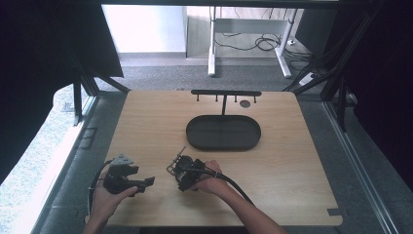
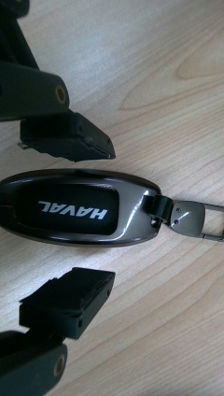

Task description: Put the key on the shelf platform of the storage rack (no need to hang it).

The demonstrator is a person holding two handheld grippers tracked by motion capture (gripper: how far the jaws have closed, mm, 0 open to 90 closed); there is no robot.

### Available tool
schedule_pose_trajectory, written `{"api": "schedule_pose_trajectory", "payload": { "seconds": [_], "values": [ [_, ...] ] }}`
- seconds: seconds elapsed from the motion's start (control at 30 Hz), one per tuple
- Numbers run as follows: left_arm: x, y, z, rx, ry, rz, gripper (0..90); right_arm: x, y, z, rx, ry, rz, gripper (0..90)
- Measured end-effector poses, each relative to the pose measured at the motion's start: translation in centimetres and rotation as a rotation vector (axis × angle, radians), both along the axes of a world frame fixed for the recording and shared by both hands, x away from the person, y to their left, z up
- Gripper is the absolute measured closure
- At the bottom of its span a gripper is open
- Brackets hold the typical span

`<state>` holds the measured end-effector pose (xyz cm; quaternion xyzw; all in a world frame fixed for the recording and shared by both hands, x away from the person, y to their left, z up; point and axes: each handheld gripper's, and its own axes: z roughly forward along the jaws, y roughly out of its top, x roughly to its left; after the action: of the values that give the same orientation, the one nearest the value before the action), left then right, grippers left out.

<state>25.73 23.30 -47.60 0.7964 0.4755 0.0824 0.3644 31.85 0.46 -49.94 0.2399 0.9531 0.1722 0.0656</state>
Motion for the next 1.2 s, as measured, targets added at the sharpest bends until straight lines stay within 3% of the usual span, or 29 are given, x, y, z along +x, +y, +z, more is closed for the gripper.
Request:
{"api": "schedule_pose_trajectory", "payload": {
  "seconds": [0.27,0.47,0.83,1.03,1.2],
  "values": [
    [0.1,0.0,-0.1,0.0,0.004,-0.004,19.7,0.2,0.7,-0.9,-0.021,0.009,0.006,41.2],
    [0.1,-0.1,-0.1,-0.001,0.005,-0.001,19.7,0.4,0.5,-0.9,-0.003,0.039,-0.002,48.1],
    [0.1,-0.2,-0.1,0.005,0.005,0.001,19.7,0.1,0.6,-0.9,0.005,0.037,0.017,48.8],
    [0.1,-0.1,-0.1,0.006,0.0,0.004,19.7,-0.1,0.4,0.0,0.04,0.028,0.037,48.9],
    [0.1,-0.1,-0.1,0.005,0.0,0.005,19.8,-0.2,-0.4,1.7,0.078,0.005,0.041,48.9]
  ]
}}
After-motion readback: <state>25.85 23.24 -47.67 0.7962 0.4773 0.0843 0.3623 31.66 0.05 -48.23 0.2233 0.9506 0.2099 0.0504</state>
